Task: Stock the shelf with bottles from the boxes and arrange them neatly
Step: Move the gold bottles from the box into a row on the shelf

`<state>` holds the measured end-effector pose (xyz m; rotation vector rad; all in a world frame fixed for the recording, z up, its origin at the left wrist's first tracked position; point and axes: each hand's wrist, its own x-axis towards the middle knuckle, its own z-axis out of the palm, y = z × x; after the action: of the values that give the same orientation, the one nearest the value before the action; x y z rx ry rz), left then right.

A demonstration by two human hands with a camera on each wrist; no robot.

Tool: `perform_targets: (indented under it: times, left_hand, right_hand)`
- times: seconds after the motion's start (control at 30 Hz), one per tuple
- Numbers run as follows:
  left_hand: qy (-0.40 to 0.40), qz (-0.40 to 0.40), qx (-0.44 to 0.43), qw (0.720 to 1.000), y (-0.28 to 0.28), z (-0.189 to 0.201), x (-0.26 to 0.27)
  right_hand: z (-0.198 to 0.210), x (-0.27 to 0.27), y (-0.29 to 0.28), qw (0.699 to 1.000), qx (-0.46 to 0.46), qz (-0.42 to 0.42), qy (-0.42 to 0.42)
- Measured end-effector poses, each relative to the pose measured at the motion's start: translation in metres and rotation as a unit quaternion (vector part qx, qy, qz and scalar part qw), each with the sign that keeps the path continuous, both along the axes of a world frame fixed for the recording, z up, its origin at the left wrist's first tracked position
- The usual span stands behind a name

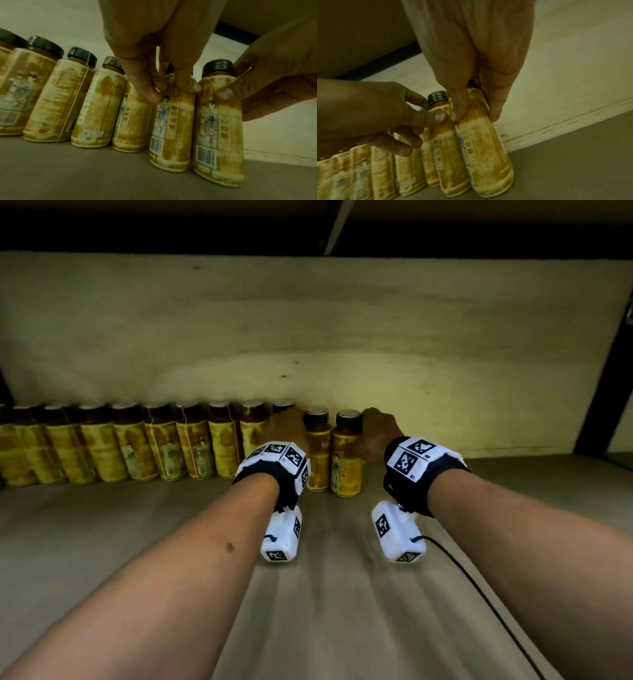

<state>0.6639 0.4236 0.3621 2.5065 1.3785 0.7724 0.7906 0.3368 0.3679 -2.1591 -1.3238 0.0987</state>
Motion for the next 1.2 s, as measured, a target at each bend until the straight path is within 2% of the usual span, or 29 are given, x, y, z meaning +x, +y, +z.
perform_targets:
  times: [0.13,0.3,0.43,0.53,0.6,0.67,0.73,0.87,1.03,1.2]
  left_hand:
    - [0.008,0.022,0.073,0.997,0.031,-0.011,0.017]
    - [0.085,0.017,0.101,0.991,0.047,0.001,0.032]
    - [0.095,0.008,0.091,0.991,0.049,0.001,0.032]
    - [0.061,0.002,0.028,0.998,0.033,-0.005,0.028]
    - [0.024,-0.019,-0.019,0.999,0.021,-0.009,0.018]
    - [-0.008,-0.053,-0.044,0.998,0.004,-0.009,0.003]
    - [-0.005,-0.086,-0.057,0.995,-0.022,-0.005,-0.016]
    - [0.023,-0.147,-0.135,0.980,-0.096,-0.002,-0.064]
    - [-0.048,-0.236,-0.301,0.923,-0.199,-0.021,-0.128]
    - [-0.121,-0.287,-0.392,0.866,-0.267,-0.075,-0.170]
  right_hand:
    - [0.000,0.015,0.035,1.000,0.004,-0.009,-0.013]
    - [-0.003,0.028,0.069,0.999,0.007,-0.035,-0.032]
    - [-0.003,0.030,0.073,0.999,0.001,-0.020,-0.029]
    - [-0.009,0.028,0.057,0.999,-0.007,-0.001,0.040]
    - [-0.013,0.022,0.037,0.995,-0.012,0.009,0.103]
    - [-0.013,0.014,0.011,0.996,-0.023,0.011,0.083]
    - [-0.007,0.001,-0.020,0.997,-0.053,0.029,0.050]
    - [-0.002,-0.037,-0.099,0.990,-0.075,0.073,0.092]
    - [-0.031,-0.096,-0.208,0.960,-0.050,0.116,0.249]
    - [-0.101,-0.148,-0.287,0.911,-0.002,0.109,0.397]
